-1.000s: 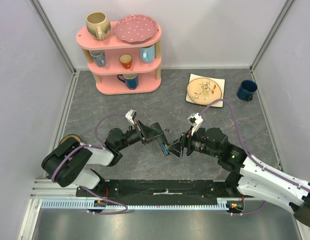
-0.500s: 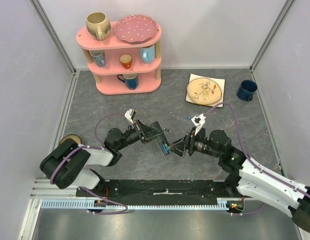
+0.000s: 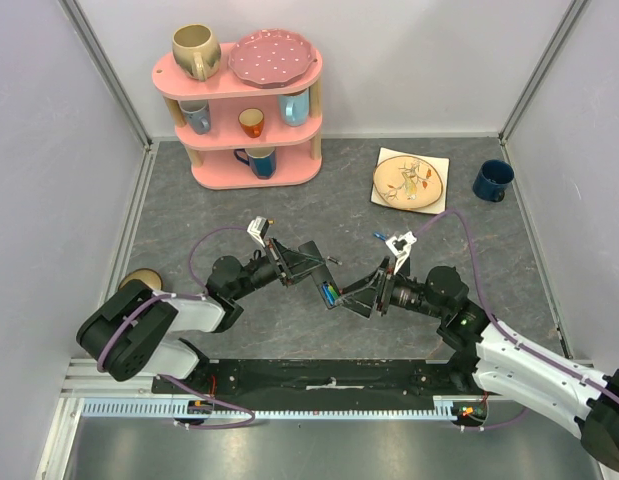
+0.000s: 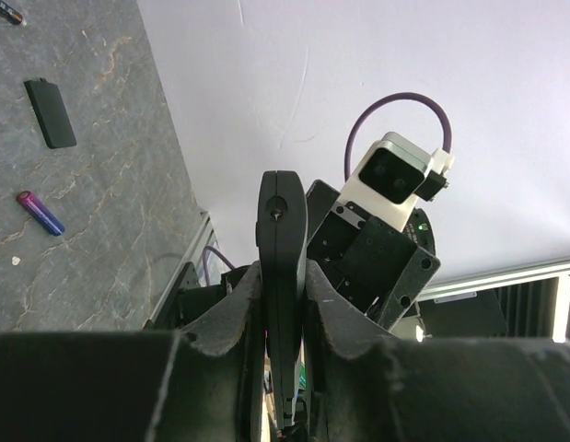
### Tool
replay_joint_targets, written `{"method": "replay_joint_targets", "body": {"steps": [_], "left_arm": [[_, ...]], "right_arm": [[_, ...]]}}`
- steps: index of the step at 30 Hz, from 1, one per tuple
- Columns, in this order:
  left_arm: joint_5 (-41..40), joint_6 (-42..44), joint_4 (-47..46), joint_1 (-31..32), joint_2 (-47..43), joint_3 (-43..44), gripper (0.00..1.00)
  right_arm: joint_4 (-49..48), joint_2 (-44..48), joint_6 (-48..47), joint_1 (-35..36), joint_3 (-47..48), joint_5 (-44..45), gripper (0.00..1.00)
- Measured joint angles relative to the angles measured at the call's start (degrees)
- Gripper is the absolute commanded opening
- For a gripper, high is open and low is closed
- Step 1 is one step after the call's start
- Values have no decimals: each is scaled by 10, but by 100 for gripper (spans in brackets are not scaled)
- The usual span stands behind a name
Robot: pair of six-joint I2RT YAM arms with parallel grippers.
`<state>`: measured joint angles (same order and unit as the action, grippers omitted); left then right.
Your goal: Load the batteries into the remote control
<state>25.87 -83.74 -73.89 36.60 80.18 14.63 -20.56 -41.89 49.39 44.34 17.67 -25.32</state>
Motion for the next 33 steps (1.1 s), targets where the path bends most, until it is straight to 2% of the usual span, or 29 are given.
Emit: {"method": "replay_joint_targets", "body": {"steps": [18, 33], "left_arm": [[0, -4, 0, 0, -12, 0, 2], [0, -4, 0, 0, -13, 0, 2]], "right_arm": [[-68, -25, 21, -17, -24, -29, 64], [-113, -36, 46, -22, -40, -40, 66]]}}
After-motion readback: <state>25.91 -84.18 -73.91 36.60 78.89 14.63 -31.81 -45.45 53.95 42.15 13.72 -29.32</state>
